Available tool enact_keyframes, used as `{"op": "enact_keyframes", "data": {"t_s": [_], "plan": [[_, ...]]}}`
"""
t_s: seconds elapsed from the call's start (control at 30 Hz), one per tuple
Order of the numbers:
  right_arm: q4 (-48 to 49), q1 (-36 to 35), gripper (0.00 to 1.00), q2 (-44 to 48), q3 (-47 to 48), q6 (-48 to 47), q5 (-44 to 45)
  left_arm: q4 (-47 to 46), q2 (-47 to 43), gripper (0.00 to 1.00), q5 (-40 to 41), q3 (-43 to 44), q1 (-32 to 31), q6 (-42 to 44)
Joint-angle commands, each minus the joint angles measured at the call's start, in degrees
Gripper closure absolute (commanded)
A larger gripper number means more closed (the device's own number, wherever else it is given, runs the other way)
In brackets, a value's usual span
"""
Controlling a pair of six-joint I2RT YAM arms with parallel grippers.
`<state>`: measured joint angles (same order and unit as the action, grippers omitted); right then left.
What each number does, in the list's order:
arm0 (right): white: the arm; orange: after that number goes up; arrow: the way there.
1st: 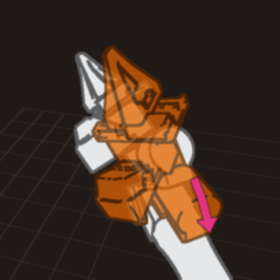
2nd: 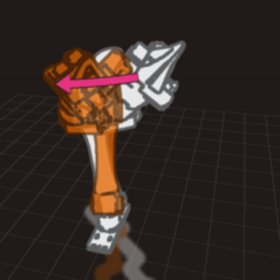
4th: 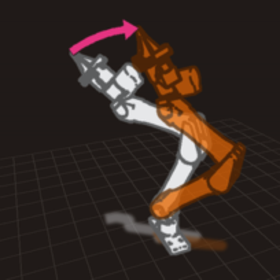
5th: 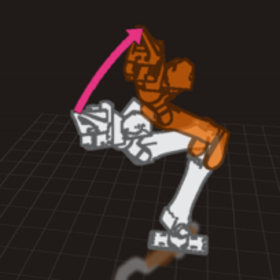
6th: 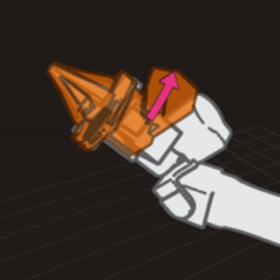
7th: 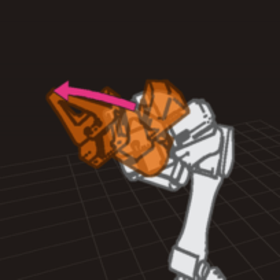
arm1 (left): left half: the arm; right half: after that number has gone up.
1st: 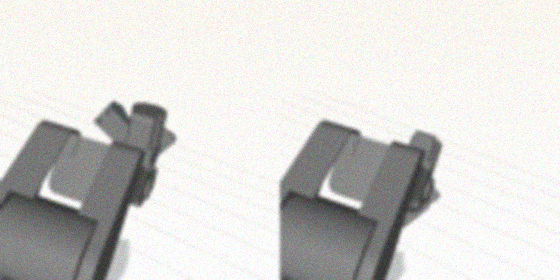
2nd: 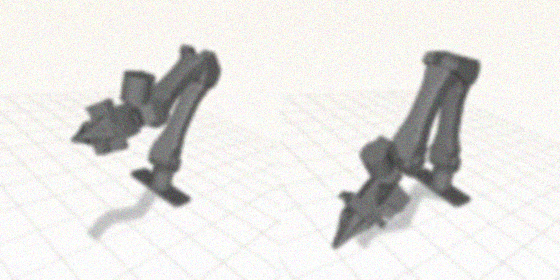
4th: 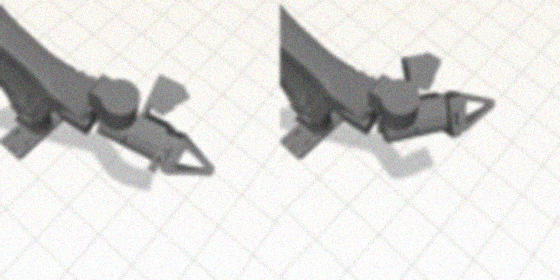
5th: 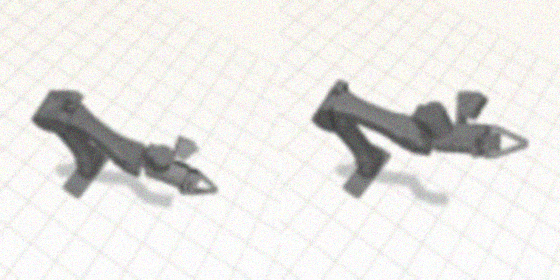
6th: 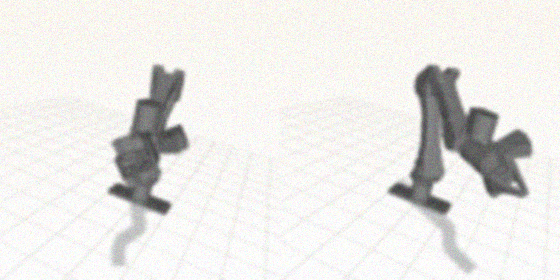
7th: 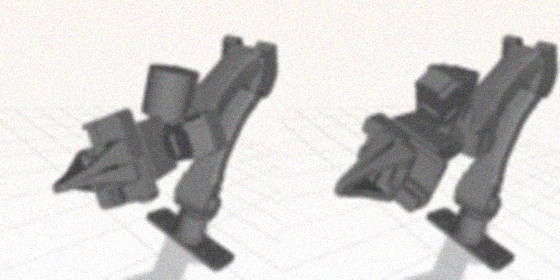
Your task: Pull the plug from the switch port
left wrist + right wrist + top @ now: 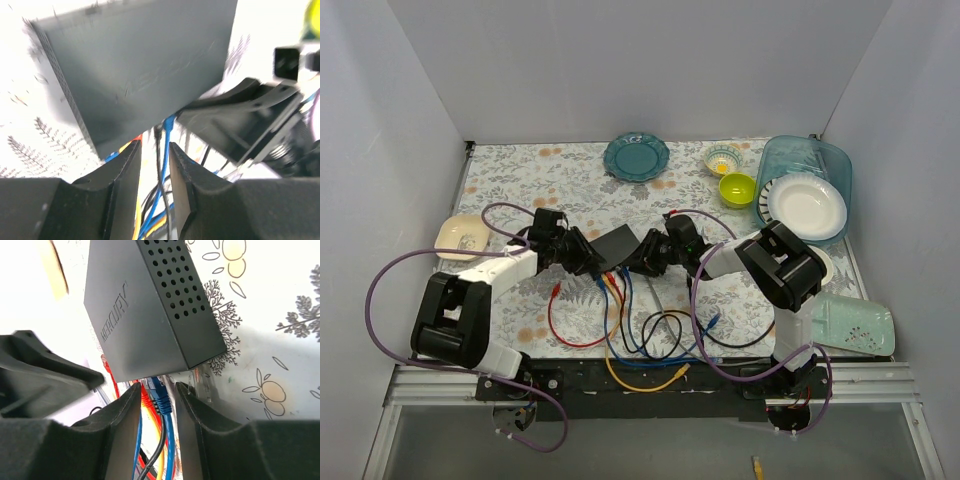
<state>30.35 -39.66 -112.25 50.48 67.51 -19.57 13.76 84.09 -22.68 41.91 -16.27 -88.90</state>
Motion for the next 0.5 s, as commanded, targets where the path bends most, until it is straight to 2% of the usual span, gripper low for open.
{"op": "enact_keyframes", "data": {"t_s": [0.0,0.27,0.47], "plan": [[-7.31,0.9,0.58,-2.71,0.66,-4.21,4.37,-0.57,-1.31,0.71,5.8,2.21,0.89,-3.02],[-10.22,0.81,0.58,-4.47,4.27,-7.03,3.05,-2.42,7.57,0.72,-0.26,3.79,0.89,-1.71],[-10.66,0.81,0.62,-5.35,6.03,-7.3,2.52,-1.98,8.28,0.76,-0.53,2.13,0.89,0.57]]}}
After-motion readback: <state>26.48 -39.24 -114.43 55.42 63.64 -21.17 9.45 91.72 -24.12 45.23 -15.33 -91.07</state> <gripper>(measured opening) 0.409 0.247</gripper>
